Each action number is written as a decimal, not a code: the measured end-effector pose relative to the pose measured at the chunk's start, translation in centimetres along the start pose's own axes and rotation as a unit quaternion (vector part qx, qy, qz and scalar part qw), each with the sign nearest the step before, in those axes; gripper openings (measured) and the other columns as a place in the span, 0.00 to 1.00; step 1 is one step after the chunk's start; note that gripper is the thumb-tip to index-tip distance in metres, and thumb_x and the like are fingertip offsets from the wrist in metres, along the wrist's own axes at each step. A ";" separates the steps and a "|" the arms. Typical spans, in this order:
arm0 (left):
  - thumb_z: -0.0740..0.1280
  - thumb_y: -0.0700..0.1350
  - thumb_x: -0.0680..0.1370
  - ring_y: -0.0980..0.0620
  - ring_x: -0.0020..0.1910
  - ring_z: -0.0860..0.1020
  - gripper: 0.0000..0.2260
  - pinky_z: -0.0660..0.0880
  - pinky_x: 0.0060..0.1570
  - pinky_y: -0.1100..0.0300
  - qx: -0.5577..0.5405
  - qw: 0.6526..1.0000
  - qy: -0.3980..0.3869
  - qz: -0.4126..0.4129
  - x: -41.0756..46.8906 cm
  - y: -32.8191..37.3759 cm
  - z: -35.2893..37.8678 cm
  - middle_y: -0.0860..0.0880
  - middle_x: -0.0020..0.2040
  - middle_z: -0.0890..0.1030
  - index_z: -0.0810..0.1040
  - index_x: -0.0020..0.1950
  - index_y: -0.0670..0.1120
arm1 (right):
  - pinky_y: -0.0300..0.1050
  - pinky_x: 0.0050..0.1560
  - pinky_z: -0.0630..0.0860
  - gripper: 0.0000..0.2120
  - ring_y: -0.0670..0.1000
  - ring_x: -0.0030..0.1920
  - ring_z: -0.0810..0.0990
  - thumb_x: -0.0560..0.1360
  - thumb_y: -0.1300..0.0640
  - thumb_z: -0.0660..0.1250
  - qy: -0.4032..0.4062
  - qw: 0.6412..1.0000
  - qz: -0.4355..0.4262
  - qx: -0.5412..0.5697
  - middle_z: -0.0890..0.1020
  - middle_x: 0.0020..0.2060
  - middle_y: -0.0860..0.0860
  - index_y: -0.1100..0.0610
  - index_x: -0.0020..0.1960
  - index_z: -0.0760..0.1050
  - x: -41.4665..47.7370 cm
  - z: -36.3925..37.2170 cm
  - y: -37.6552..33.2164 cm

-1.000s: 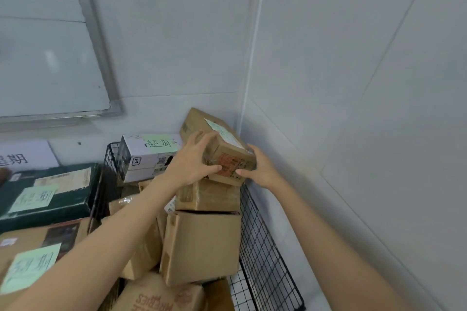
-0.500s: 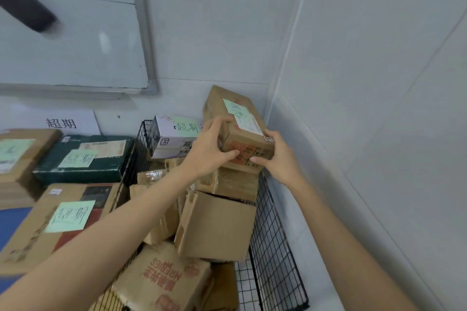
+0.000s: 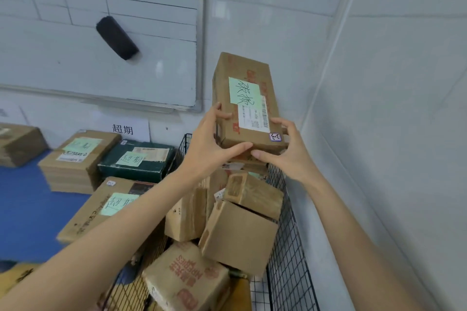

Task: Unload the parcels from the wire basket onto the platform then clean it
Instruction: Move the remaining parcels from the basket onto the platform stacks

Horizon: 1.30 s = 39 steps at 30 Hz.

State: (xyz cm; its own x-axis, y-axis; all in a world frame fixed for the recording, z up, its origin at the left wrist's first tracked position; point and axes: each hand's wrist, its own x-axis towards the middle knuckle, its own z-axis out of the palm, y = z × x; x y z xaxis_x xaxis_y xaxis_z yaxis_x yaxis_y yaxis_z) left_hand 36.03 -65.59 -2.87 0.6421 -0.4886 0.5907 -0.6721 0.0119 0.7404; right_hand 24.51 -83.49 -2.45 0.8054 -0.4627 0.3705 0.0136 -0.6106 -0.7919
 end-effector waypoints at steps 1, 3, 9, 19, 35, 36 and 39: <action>0.75 0.65 0.65 0.56 0.71 0.68 0.30 0.71 0.67 0.52 -0.002 1.000 0.006 -0.002 -0.2 0.2 -0.7 0.56 0.75 0.66 0.68 0.60 0.57 | 0.54 0.61 0.77 0.41 0.44 0.61 0.76 0.54 0.32 0.78 -0.008 1.000 -0.002 0.007 0.71 0.65 0.44 0.35 0.63 0.66 0.0 0.3 -0.7; 0.76 0.64 0.66 0.60 0.69 0.70 0.26 0.72 0.61 0.62 -0.010 1.000 0.016 -0.005 -0.6 0.5 -2.0 0.58 0.73 0.68 0.69 0.57 0.58 | 0.54 0.61 0.77 0.32 0.46 0.60 0.77 0.61 0.34 0.77 -0.020 1.000 0.000 0.019 0.71 0.63 0.45 0.35 0.59 0.66 0.2 1.2 -1.8; 0.77 0.48 0.71 0.70 0.60 0.71 0.18 0.72 0.53 0.65 0.023 0.996 0.081 -0.032 -1.7 0.1 -6.1 0.61 0.66 0.71 0.69 0.51 0.53 | 0.51 0.61 0.77 0.23 0.48 0.59 0.75 0.72 0.48 0.76 -0.055 0.998 -0.027 0.009 0.69 0.62 0.48 0.44 0.59 0.66 0.9 4.6 -4.8; 0.77 0.42 0.72 0.64 0.67 0.68 0.25 0.75 0.63 0.53 0.062 0.991 0.115 -0.030 -4.7 0.7 -13.9 0.59 0.69 0.68 0.68 0.59 0.60 | 0.21 0.45 0.65 0.45 0.39 0.62 0.64 0.68 0.52 0.79 -0.110 0.986 -0.122 0.022 0.62 0.69 0.45 0.43 0.75 0.56 1.1 10.3 -9.6; 0.79 0.42 0.69 0.64 0.69 0.68 0.40 0.73 0.61 0.66 0.089 0.981 0.171 -0.029 -10.1 0.4 -28.0 0.68 0.69 0.68 0.61 0.75 0.56 | 0.51 0.68 0.72 0.58 0.42 0.69 0.68 0.66 0.52 0.81 -0.164 0.966 -0.189 0.064 0.63 0.75 0.41 0.36 0.78 0.41 -0.8 21.9 -19.3; 0.79 0.45 0.69 0.65 0.69 0.68 0.42 0.73 0.61 0.65 0.087 0.981 0.173 -0.028 -10.6 0.4 -29.3 0.69 0.70 0.67 0.60 0.75 0.57 | 0.46 0.65 0.73 0.59 0.38 0.65 0.70 0.67 0.52 0.81 -0.165 0.966 -0.187 0.070 0.64 0.75 0.41 0.37 0.79 0.39 -1.1 22.8 -20.3; 0.79 0.52 0.68 0.64 0.70 0.67 0.45 0.73 0.60 0.62 0.096 0.977 0.187 -0.026 -12.1 0.4 -33.5 0.68 0.73 0.64 0.56 0.77 0.59 | 0.30 0.54 0.71 0.61 0.25 0.53 0.71 0.68 0.53 0.80 -0.175 0.963 -0.186 0.092 0.63 0.76 0.41 0.37 0.78 0.34 -1.8 26.2 -23.2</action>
State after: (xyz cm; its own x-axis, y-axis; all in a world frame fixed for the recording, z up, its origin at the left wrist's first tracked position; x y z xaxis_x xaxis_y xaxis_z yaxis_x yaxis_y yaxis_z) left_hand 40.36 -30.42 0.97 0.7435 -0.1306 0.6559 -0.6682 -0.1858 0.7204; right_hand 38.23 -51.65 2.50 0.8746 0.0294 0.4840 0.4175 -0.5535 -0.7207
